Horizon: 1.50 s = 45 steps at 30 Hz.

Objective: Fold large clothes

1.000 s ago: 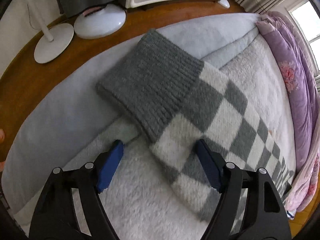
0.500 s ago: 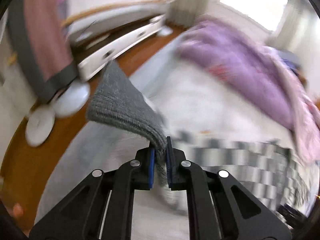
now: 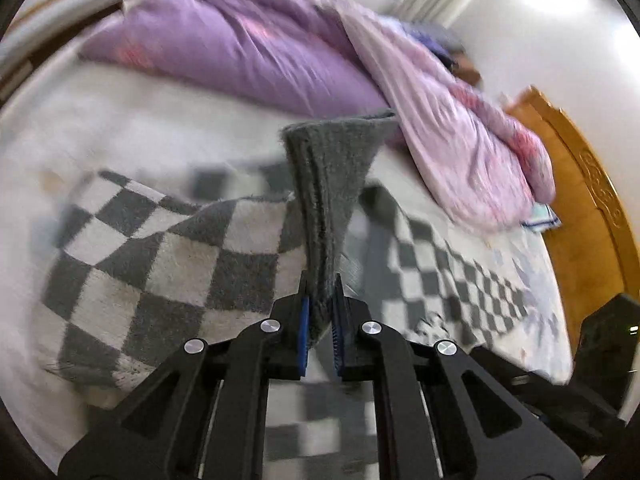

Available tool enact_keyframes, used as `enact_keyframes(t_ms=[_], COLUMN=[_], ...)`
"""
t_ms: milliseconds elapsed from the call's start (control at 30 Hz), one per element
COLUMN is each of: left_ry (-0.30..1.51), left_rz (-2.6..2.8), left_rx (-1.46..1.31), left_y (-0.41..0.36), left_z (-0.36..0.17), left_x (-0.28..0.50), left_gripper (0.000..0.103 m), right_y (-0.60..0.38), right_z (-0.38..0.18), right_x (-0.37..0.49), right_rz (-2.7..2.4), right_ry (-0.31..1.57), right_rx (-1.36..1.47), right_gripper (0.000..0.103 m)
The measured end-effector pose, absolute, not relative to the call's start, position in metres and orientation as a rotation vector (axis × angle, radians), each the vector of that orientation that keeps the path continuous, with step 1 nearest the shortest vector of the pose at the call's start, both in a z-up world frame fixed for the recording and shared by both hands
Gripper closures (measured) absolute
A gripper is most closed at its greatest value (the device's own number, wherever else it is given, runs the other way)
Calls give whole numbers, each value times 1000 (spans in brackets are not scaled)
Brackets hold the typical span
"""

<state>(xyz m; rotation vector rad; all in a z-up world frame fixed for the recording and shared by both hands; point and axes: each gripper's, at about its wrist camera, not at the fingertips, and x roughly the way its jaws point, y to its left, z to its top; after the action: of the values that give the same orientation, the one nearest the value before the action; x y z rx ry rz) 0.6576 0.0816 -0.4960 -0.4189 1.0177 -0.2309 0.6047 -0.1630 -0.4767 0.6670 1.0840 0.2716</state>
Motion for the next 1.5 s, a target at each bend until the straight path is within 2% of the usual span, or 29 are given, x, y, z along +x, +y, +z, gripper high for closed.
enact_keyframes(t_ms=[167,233,267,300,367,433,600,633,667,700,733,767,1033,1133,1200,1267,1300,1400,1433,1467,1500], left_ry=[1188,1199,1207,1190,1144,1175,1197,1207,1216,1214,1209,1208,1187,1193,1206,1217,1223,1221,1217,1216,1216], left_rz=[-243,-266,-256,-228,-163,-120,54,73,84,89,101,106,103,91,86,78,77,50,40,33,17], left_rx=[-385,-390,-393,-408,-433,-455,-478,-484,-491,-489,-477,-465,-442,-422,-408,-396,-387,-354,-341,-335,-336], left_y=[29,29,33,40,65,83,133,139,144,149,151,154,141,131,121,111,106,84,75,68,56], left_z=[-558,-568,-571,-570,-566,-568,-574,-577,-579,-578,-577,-574,-564,-562,-563,-564,-564,-561,-559,-558,-558], left_x=[664,656,651,644,628,621,607,607,608,606,606,606,612,613,614,615,615,618,620,621,625], left_gripper=[89,77,46,25,25,25,25,25,25,25,25,25,25,24,24,23,23,22,21,20,20], right_y=[-188,-193,-194,-196,-195,-191,-183,-183,-183,-183,-186,-191,-223,-237,-248,-254,-258,-282,-294,-308,-321], right_z=[-529,-552,-562,-567,-574,-575,-596,-596,-595,-595,-597,-598,-533,-542,-568,-593,-596,-574,-564,-553,-546], right_x=[617,622,626,628,633,639,650,651,653,655,657,659,678,688,695,696,695,682,675,667,662], right_rz=[254,224,228,222,218,250,178,174,186,195,212,236,247,186,119,88,92,120,121,104,82], right_ry=[1178,1228,1248,1259,1267,1246,1320,1310,1295,1301,1317,1312,1109,1114,1188,1271,1282,1188,1146,1104,1075], right_rx=[785,802,822,831,849,888,793,786,768,753,763,791,616,551,524,522,549,660,682,687,685], right_gripper=[20,20,20,20,20,20,20,25,44,52,70,94,95,95,94,87,86,84,72,55,48])
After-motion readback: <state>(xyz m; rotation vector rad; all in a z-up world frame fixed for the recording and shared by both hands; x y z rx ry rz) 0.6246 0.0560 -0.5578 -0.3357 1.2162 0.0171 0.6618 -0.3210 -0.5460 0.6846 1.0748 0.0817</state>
